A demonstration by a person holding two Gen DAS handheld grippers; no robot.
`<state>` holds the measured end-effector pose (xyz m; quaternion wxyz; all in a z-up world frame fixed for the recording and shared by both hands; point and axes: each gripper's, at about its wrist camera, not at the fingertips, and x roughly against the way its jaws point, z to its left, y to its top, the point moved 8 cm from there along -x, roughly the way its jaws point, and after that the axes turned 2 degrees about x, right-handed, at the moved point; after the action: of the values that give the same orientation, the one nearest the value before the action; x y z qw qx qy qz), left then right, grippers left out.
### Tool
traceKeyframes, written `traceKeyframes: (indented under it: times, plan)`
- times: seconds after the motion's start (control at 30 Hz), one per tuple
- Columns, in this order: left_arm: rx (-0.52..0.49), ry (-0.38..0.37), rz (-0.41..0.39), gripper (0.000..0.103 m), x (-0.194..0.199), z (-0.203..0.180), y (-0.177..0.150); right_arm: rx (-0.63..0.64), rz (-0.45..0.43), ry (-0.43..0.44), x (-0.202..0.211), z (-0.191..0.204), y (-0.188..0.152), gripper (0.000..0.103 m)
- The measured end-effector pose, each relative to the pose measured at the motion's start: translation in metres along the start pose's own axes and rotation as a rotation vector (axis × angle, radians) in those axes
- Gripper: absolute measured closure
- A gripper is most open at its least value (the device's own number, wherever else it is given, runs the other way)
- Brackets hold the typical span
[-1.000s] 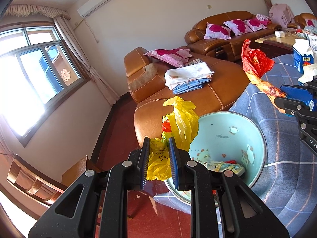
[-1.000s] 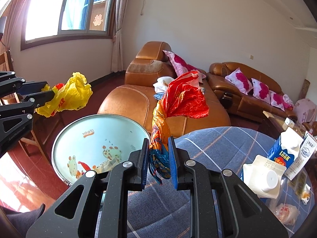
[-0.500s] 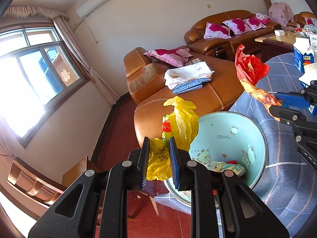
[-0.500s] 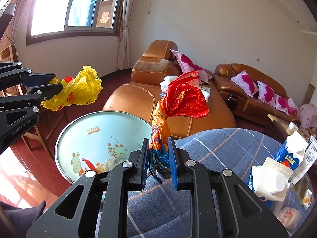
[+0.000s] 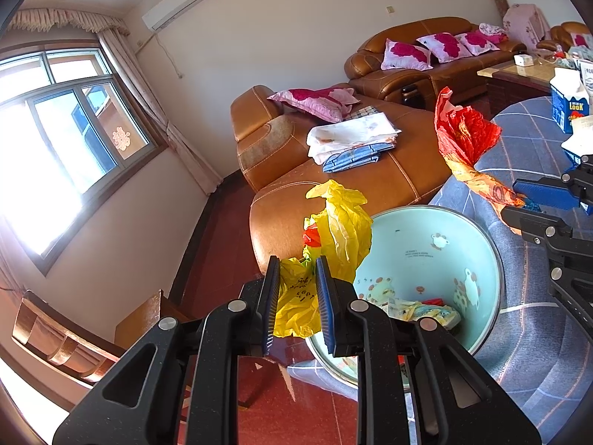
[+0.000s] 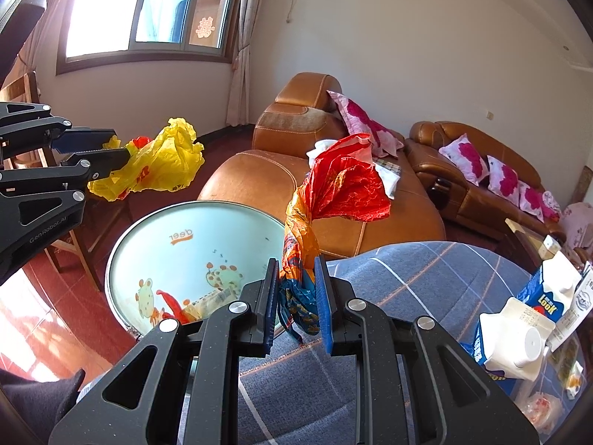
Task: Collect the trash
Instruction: 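Open the left tool over the bin while the right tool drops the red-orange bag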
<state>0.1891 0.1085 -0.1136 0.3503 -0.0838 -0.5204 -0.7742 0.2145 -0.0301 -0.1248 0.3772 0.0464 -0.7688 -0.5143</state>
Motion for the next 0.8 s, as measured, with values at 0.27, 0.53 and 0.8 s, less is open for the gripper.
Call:
traceKeyframes:
  times: [0.27,0.53,0.8]
  plan:
    - [0.013,-0.006,-0.001,0.074,-0.0043,0.0014,0.0005,0.036,0.008,0.017,-0.0027,0.01,-0.0005,0.078]
    - [0.015,-0.014,0.001,0.058,-0.0068,-0.0013,-0.002,0.028,0.019,0.014,-0.0052,0.0092,-0.002,0.074]
    - [0.02,-0.001,0.002,0.053,-0.0065,0.0032,-0.0018,0.03,0.021,0.001,-0.0058,0.009,-0.002,0.073]
